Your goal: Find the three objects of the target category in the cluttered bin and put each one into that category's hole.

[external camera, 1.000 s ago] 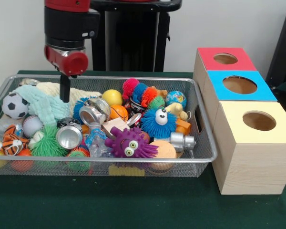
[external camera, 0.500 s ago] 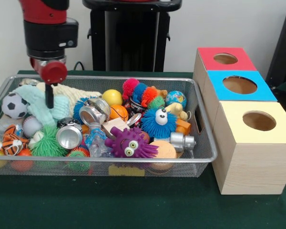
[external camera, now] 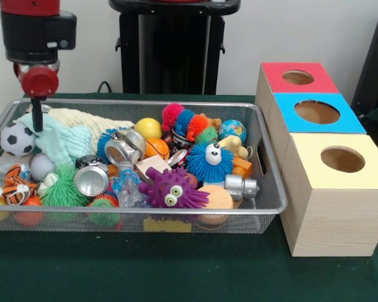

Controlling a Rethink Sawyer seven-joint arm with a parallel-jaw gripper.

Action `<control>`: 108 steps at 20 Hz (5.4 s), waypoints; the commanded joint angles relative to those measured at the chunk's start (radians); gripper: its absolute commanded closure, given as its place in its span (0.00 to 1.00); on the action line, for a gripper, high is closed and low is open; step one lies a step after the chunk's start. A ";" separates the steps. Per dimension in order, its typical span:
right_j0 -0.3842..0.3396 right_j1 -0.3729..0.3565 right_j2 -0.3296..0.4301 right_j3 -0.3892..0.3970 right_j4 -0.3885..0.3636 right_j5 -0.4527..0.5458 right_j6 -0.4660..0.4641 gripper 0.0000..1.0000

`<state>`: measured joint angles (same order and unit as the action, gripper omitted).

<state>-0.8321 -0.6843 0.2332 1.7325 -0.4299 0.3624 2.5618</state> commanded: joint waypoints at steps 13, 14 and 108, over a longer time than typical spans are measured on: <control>0.139 0.039 -0.052 0.102 -0.070 -0.131 0.068 1.00; 0.127 0.038 -0.039 0.104 -0.067 -0.115 0.038 1.00; 0.097 -0.003 -0.189 -0.004 0.140 0.010 0.008 1.00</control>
<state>-0.7120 -0.6975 -0.0223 1.6725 -0.3473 0.2588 2.5450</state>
